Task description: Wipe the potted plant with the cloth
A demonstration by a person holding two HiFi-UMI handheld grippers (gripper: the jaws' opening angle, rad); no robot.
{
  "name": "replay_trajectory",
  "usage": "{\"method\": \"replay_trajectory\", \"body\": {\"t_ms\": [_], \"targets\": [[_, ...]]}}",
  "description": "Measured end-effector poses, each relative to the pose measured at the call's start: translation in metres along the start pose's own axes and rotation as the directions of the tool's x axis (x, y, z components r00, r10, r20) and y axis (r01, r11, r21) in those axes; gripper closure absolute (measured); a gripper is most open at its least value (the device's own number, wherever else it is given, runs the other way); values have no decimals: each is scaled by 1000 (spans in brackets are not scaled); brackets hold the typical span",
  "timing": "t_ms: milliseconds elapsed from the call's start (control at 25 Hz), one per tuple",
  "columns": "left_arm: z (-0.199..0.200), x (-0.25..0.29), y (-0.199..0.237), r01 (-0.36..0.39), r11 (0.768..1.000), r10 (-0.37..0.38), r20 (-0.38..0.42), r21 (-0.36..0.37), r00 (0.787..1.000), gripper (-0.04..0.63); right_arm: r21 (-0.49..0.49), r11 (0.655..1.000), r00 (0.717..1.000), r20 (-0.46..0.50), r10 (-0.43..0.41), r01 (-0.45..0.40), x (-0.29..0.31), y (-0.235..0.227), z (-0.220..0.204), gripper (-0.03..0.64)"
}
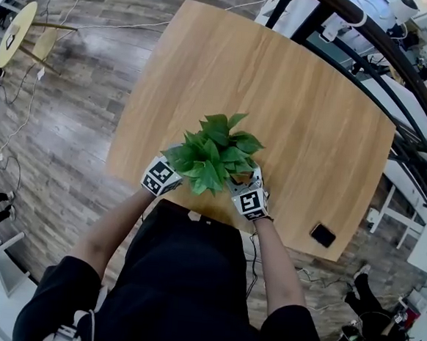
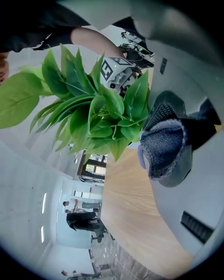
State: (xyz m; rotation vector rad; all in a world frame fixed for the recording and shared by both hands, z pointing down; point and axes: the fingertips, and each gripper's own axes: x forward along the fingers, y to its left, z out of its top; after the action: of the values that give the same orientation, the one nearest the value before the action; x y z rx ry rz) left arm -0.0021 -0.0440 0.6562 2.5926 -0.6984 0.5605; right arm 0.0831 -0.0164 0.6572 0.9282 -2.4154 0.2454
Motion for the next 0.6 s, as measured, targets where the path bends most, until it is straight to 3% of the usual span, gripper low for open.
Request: {"method": "replay_trajectory", "body": {"t_ms": [200,320,600], "targets": [[-12,-5,-4,-13,999,13,2,-53,1000,454,-35,999,1000,-8,7,-8,3,1,3,344],[-19,-7,-21,46,998,-47,-23,-35,999,453,-48,999,1000,-16,14,-15,7,6,3,344],[-25,-4,-36,54,998,-54,-6,-41,999,453,-21,1000,1000,-23,-1,0,9,9,4,344]]}}
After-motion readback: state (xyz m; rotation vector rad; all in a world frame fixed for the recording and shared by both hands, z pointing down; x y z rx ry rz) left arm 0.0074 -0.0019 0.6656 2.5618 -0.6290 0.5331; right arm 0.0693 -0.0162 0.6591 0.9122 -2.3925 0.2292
